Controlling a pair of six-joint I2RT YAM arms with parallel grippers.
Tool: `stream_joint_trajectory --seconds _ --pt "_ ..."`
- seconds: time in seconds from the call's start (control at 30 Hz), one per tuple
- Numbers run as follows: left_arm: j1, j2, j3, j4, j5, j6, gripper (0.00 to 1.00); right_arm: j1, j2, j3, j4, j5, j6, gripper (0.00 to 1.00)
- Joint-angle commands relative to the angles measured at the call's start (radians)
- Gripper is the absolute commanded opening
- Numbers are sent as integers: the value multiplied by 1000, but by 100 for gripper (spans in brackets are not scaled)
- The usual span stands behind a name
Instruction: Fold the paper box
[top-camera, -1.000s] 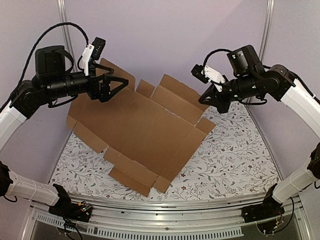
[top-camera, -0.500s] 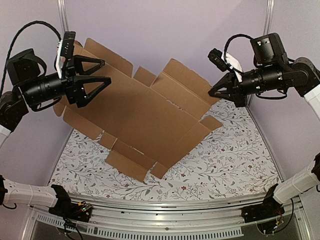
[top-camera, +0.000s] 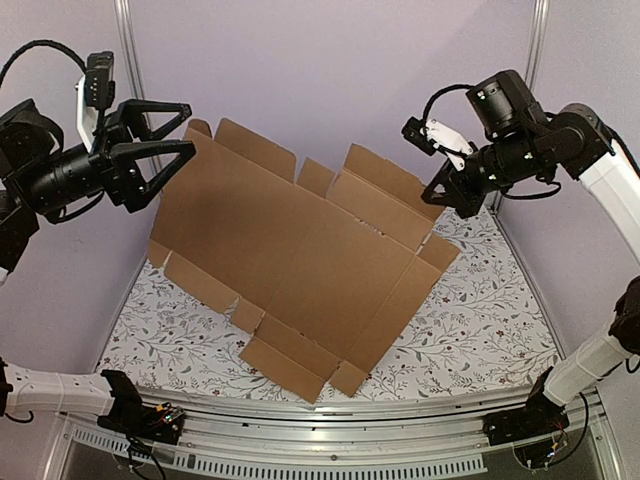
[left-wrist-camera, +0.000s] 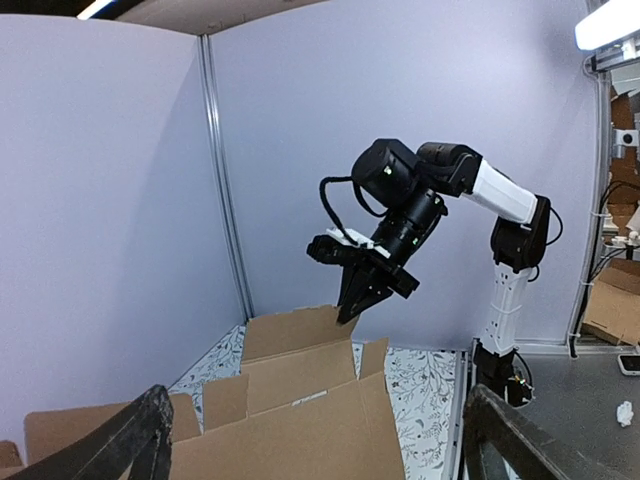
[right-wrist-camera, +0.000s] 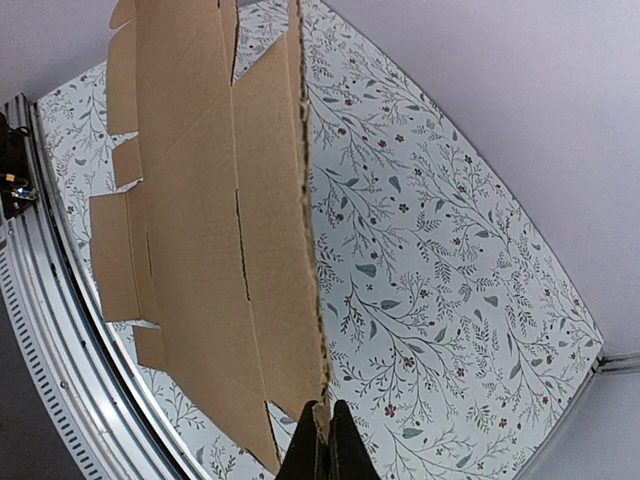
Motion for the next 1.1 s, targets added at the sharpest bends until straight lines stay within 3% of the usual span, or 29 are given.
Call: stream_joint_trajectory --seconds 0.0,0.2,0.5,0.9,1.07 --pt "-13 38 1 -27 -28 -5 100 3 80 5 -2 135 -3 0" --pt "-13 75 2 -62 -59 37 99 2 165 -41 98 200 -182 0" --pt "-13 197 -12 -131 -152 166 100 5 207 -85 203 67 -475 0" --pt "-19 400 -9 -91 -131 354 100 5 269 -59 196 -2 -600 0" --pt "-35 447 -9 -100 -108 508 98 4 285 -31 195 -58 -594 0"
